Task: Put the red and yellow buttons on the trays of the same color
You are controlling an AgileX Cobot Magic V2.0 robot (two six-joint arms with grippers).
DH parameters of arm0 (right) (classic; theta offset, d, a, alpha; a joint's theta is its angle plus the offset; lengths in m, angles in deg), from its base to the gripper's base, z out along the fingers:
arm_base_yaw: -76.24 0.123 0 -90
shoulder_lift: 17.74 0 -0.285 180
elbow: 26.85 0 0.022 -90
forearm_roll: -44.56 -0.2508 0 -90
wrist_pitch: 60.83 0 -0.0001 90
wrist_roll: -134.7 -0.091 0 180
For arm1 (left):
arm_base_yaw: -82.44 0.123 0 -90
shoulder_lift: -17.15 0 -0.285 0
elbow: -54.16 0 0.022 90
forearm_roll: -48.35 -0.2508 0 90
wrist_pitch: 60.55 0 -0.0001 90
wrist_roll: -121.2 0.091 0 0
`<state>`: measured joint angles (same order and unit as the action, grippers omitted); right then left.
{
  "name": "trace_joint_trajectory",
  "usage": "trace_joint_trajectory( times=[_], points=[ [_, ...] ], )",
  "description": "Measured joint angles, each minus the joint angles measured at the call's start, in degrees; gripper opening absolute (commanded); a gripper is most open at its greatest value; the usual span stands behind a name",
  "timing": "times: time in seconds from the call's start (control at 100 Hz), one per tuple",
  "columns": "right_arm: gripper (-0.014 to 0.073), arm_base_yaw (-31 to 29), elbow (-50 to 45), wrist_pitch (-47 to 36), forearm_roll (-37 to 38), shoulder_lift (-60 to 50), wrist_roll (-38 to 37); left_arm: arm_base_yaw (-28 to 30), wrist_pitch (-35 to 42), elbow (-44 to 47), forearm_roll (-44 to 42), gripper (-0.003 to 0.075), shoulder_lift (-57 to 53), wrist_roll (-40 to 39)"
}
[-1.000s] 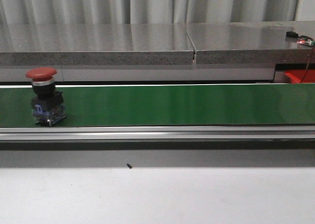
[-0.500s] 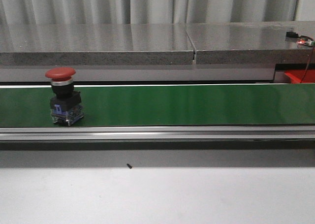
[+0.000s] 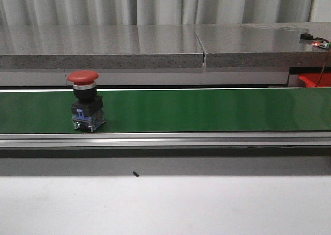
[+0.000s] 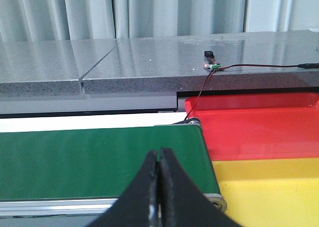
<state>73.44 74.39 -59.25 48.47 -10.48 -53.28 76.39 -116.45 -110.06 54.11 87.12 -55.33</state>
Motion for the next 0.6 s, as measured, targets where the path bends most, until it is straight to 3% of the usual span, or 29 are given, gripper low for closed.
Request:
trace_joint_trajectory(
  times=[0.6],
  points=[
    [-0.0066,0.0,0.0,0.0,0.0,0.0,0.0,-0.2,2.7,23.4,0.0,-0.0019,-37.0,0.0]
  ],
)
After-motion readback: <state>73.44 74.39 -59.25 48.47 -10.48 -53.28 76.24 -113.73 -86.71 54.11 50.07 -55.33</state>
